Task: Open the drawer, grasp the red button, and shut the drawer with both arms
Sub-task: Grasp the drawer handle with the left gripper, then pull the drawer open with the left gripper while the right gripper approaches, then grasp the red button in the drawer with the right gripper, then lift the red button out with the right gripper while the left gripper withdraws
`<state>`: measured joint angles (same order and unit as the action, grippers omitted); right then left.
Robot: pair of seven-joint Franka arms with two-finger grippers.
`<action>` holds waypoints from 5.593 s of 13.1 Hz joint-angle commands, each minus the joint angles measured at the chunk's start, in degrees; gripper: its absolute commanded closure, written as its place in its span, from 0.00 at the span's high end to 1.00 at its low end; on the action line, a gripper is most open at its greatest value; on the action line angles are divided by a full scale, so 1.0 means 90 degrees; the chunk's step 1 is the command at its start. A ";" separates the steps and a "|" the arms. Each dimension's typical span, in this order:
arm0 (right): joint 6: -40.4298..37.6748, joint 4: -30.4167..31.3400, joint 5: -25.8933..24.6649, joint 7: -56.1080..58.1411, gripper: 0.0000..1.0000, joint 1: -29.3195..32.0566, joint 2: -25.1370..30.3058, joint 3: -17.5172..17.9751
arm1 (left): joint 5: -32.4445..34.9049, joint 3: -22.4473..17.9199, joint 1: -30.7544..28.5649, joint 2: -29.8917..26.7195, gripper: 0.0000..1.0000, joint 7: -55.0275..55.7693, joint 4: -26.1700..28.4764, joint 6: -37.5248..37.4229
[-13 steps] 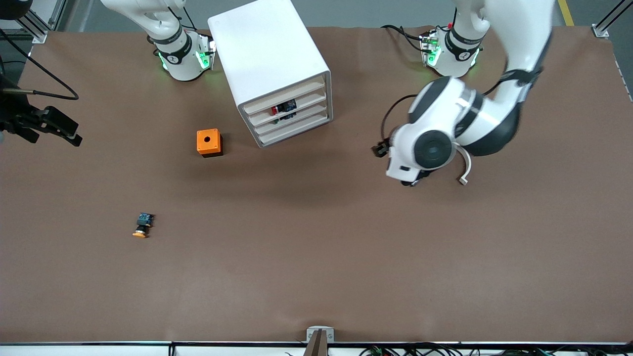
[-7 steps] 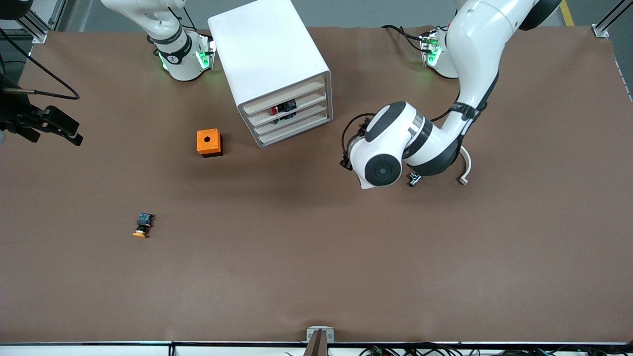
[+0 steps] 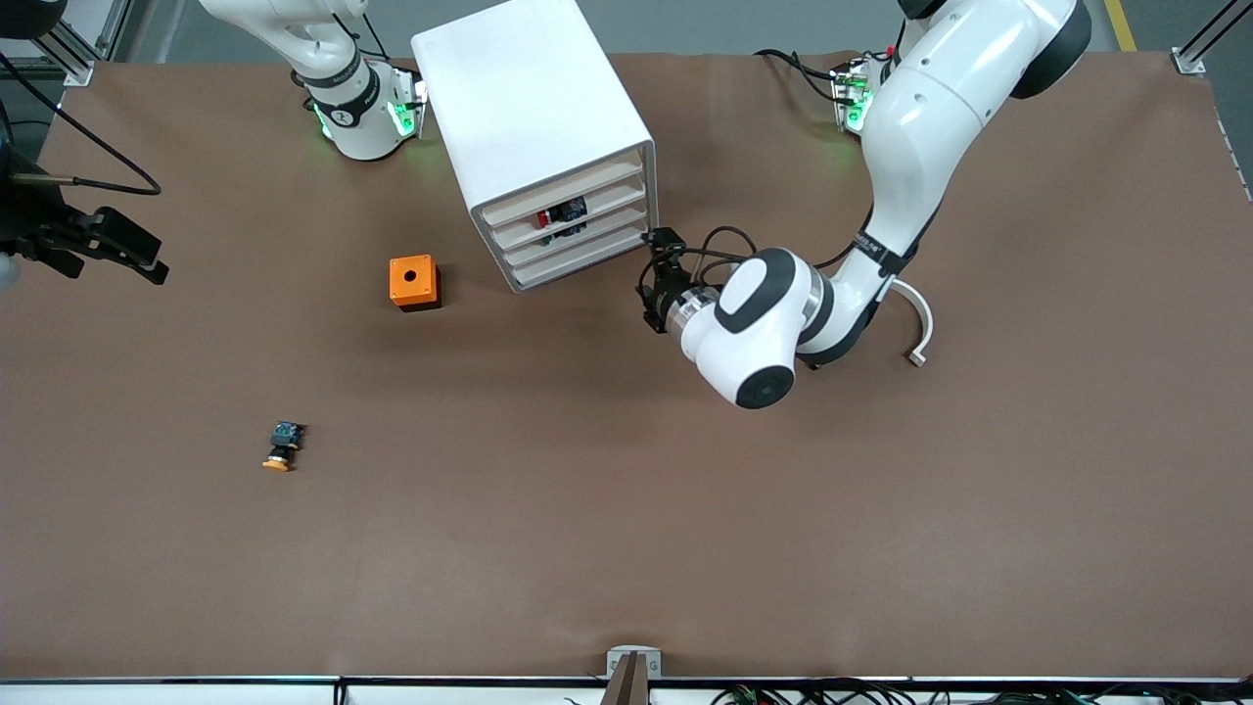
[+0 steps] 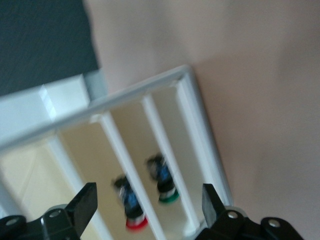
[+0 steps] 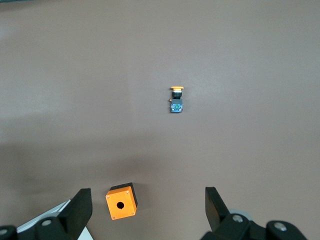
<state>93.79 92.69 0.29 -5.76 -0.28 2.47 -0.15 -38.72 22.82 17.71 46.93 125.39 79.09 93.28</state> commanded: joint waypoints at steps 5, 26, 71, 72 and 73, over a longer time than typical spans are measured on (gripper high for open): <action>-0.0176 -0.0016 -0.0023 0.0015 1.00 -0.0027 0.0038 0.0027 | -0.0620 -0.0094 0.0464 0.0488 0.66 0.1565 -0.0136 -0.0100; -0.0030 -0.0016 0.0622 -0.4864 1.00 -0.1092 -0.0918 0.0689 | -0.0474 -0.0436 0.0192 0.0556 0.01 0.1439 -0.0614 -0.0306; 0.1475 -0.0435 -0.1272 -0.7911 0.08 -0.0528 -0.3312 0.4148 | 0.4584 -0.0670 -0.0886 -0.0118 1.00 -0.8012 -0.0937 0.1042; 0.1426 -0.0445 -0.1273 -0.7353 0.08 -0.0381 -0.3312 0.4119 | 0.4633 -0.0680 -0.0739 -0.0127 1.00 -0.8160 -0.0927 0.1052; 0.1425 -0.0445 -0.1282 -0.6739 0.08 -0.0147 -0.3312 0.4061 | 0.4624 -0.0661 -0.0689 -0.0117 1.00 -0.8190 -0.0927 0.1052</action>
<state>107.57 88.50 -10.18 -74.94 -5.48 -27.85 35.59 1.31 17.04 10.31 45.98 54.41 70.59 102.12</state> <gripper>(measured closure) 0.595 0.000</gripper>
